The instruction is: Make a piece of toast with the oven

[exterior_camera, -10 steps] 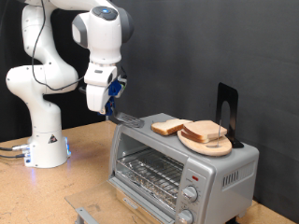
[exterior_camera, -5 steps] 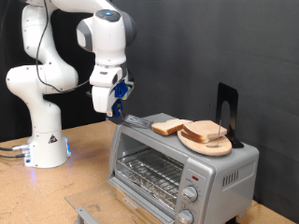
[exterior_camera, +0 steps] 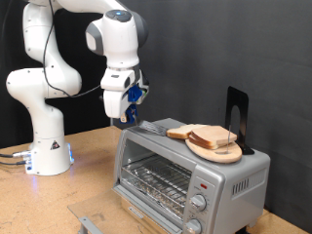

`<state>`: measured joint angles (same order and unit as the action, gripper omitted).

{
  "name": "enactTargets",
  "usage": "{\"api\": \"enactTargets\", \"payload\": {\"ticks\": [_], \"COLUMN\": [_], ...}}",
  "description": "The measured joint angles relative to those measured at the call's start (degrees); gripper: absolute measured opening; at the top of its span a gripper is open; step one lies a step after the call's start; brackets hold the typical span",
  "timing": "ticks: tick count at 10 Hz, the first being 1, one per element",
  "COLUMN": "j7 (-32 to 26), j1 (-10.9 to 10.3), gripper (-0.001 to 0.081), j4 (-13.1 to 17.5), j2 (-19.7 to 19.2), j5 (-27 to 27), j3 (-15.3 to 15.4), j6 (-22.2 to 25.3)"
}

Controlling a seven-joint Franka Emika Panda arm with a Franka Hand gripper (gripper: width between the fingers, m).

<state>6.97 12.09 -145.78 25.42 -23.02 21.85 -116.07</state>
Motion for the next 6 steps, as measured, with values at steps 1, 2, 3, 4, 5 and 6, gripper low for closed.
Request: {"api": "enactTargets", "payload": {"ticks": [1, 2, 3, 4, 5, 6], "j7": [0.1, 0.5, 0.9, 1.4, 1.7, 1.8], "j1": [0.1, 0.2, 0.3, 0.4, 0.5, 0.6], "gripper": [0.0404, 0.0404, 0.0404, 0.0404, 0.0404, 0.0404], "j4": [0.4, 1.0, 1.6, 2.3, 2.9, 3.4], "j2": [-0.7, -1.4, -2.2, -3.0, -3.7, -4.4], "j5": [-0.4, -0.6, -0.7, -0.7, -0.7, -0.7], "j3": [0.0, 0.0, -0.1, -0.1, -0.1, -0.1], "j6": [-0.7, -1.1, -1.3, -1.3, -1.3, -1.3]}}
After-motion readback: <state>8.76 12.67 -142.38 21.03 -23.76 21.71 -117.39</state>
